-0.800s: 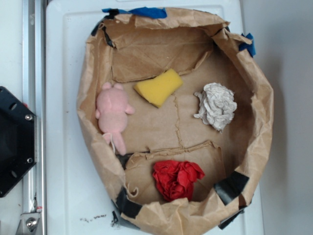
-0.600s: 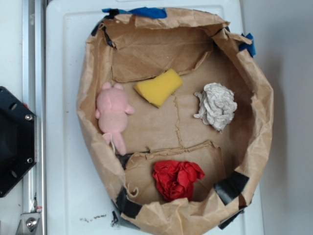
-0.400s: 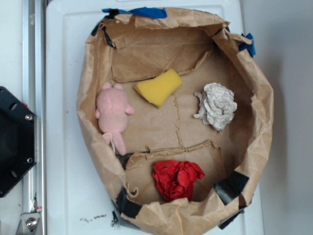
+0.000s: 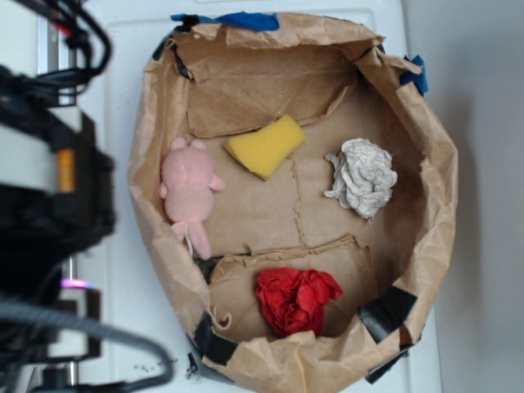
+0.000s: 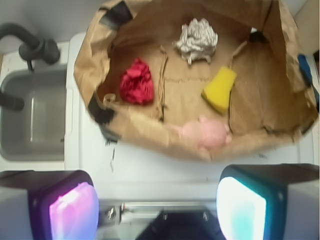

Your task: Grab the white paper.

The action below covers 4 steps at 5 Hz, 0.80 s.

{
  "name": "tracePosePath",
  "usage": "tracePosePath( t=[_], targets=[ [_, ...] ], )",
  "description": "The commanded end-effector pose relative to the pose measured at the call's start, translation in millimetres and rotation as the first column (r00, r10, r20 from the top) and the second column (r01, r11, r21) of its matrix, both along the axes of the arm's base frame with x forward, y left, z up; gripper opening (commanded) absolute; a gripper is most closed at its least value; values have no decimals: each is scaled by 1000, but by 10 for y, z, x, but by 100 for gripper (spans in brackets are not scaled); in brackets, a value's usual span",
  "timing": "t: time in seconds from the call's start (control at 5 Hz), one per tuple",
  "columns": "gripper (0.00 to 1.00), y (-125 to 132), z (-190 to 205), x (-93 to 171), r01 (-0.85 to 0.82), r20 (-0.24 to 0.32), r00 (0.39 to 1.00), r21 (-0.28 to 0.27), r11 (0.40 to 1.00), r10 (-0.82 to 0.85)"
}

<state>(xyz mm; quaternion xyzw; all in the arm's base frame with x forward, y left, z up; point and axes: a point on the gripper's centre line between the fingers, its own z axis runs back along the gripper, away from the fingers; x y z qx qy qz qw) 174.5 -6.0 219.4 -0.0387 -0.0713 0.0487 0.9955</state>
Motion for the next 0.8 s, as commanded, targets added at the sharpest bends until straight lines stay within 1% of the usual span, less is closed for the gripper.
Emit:
tracePosePath(
  t=[0.0,0.2,0.4,0.6],
  targets=[
    [100,188,-229,335,-17,88,996,76,997,10],
    [100,227,-424,458,-24,62,998,59,998,20],
    [100,321,-645,629,-67,48,997,83,994,63],
    [100,417,-807,801,-76,30,997,97,992,74]
  ],
)
